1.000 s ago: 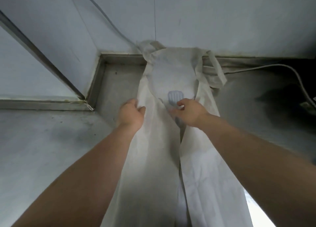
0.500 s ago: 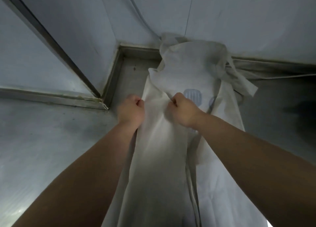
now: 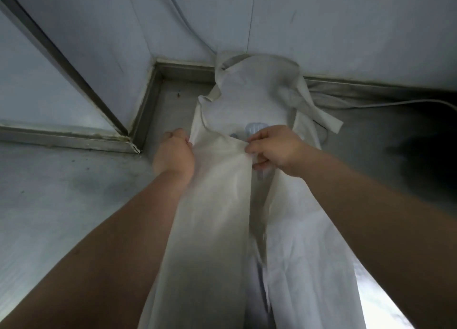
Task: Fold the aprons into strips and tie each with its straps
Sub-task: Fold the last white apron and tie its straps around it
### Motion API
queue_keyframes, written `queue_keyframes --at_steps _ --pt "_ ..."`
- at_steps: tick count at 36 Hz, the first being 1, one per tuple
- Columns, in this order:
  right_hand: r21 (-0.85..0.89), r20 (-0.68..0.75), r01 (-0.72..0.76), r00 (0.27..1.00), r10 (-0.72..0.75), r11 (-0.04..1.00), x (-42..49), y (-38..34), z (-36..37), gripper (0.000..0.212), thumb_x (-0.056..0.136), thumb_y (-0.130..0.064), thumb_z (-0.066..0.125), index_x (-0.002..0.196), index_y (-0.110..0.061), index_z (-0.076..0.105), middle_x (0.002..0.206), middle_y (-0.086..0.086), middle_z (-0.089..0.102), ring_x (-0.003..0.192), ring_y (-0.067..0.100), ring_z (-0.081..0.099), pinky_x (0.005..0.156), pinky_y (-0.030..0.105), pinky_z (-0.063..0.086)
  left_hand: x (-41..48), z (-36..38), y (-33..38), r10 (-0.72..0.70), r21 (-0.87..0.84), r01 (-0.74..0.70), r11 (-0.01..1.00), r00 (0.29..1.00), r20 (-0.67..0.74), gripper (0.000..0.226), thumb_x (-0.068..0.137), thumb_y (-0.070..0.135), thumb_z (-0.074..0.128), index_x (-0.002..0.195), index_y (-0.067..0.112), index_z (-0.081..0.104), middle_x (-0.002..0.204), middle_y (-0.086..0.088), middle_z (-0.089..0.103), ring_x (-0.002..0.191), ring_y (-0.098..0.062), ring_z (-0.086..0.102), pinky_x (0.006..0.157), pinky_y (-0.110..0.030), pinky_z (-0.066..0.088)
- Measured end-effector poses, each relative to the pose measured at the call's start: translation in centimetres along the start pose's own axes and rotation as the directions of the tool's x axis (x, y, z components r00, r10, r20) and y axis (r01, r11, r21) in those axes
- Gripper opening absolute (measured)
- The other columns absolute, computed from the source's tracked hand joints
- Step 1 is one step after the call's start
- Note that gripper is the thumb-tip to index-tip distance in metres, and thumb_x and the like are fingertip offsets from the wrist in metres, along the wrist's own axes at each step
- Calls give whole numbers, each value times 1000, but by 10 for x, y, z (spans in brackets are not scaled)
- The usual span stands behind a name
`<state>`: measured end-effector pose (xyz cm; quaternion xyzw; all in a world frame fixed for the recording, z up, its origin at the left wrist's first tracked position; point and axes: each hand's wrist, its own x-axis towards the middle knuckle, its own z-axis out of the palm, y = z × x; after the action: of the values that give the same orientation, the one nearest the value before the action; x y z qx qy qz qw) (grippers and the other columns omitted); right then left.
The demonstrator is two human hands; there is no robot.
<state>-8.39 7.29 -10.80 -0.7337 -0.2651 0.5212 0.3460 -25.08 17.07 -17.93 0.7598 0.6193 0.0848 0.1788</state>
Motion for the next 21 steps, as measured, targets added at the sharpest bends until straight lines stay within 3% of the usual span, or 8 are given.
queue_keyframes --at_steps 4,7,10,11,12,15,18,21 --pt "-105 -29 -41 999 38 994 -13 4 -22 22 83 7 58 97 -10 59 66 7 49 49 15 44 37 18 39 -4 2 11 3 184 -6 983 1000 15 26 93 7 45 116 10 56 122 -18 53 111 -36 54 86 -42 45" --pt "-261 -302 18 948 -99 965 -15 11 -44 33 86 -5 61 118 -12 59 89 4 59 74 19 59 61 25 50 -12 -2 29 28 352 -68 933 993 118 29 93 6 45 120 6 56 123 -19 54 115 -36 54 87 -44 48" --pt "-301 -758 100 578 -302 948 -26 9 -65 54 85 -18 60 137 -16 42 135 9 47 123 27 45 98 30 36 -23 -5 42 18 327 -93 940 974 226 36 93 19 48 125 2 52 131 -21 51 121 -36 50 95 -43 45" --pt "-275 -815 112 501 -293 955 -34 7 -72 66 84 -23 62 143 -20 32 144 10 34 131 27 35 103 33 31 -28 -4 47 25 296 -102 950 967 255 39 94 24 47 124 0 51 131 -23 50 120 -36 50 97 -42 43" --pt "-244 -829 91 497 -256 966 -36 6 -75 79 83 -28 66 147 -22 21 151 10 21 136 28 27 107 36 27 -33 -3 49 26 277 -104 955 962 273 41 95 28 45 123 -1 52 130 -25 50 119 -37 49 98 -40 42" --pt "-226 -739 -98 665 -105 969 -45 17 -86 92 81 -28 70 150 -22 9 154 13 12 138 31 25 109 38 28 -59 2 65 104 113 -130 985 971 214 38 94 26 46 121 1 56 124 -25 52 116 -37 48 95 -32 38" --pt "-350 -527 -114 845 -94 930 -46 35 -88 58 87 -23 63 139 -10 39 138 11 47 123 28 49 96 31 40 -88 4 88 231 -125 -206 971 943 241 28 94 20 47 113 8 64 117 -21 59 111 -33 54 87 -28 39" --pt "-365 -327 -95 945 -32 926 -50 61 -78 46 88 -27 62 131 -12 51 130 9 55 107 25 57 92 31 44 -104 15 104 196 -243 -101 965 893 405 27 96 22 45 106 8 66 113 -15 65 106 -30 59 81 -29 42"
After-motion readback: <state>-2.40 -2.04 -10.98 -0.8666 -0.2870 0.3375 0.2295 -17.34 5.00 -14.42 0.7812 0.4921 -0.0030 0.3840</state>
